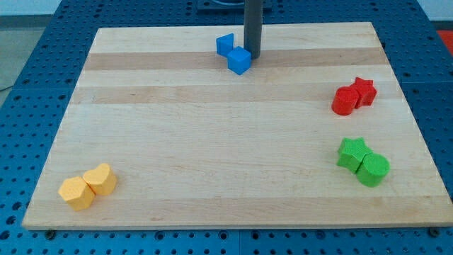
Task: Move the blue cube and blue triangle up a bit
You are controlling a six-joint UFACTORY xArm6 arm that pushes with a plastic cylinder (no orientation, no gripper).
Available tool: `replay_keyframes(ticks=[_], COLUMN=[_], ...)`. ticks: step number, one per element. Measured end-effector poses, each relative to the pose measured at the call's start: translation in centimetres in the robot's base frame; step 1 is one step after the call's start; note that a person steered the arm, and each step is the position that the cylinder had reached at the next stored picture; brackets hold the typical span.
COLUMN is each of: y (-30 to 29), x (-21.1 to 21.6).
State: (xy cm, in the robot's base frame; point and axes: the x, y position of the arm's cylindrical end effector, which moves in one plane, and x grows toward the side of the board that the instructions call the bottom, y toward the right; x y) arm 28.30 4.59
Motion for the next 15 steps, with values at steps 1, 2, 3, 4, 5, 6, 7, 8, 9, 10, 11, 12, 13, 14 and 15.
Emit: replay_keyframes(ticks=[1, 2, 3, 4, 5, 6, 7, 8, 9, 10, 11, 12, 13, 14, 15], y=[5.2, 4.9, 2.5, -1.7, -5.2, -7.3, -7.7, -7.7, -5.3, -1.5, -1.0, -3.3, -5.1, -5.9, -4.2], x=[0.0, 3.3, 6.4, 6.6, 5.9, 4.4, 4.3, 6.6, 9.1, 7.4, 5.2, 4.4, 3.7, 3.6, 4.2])
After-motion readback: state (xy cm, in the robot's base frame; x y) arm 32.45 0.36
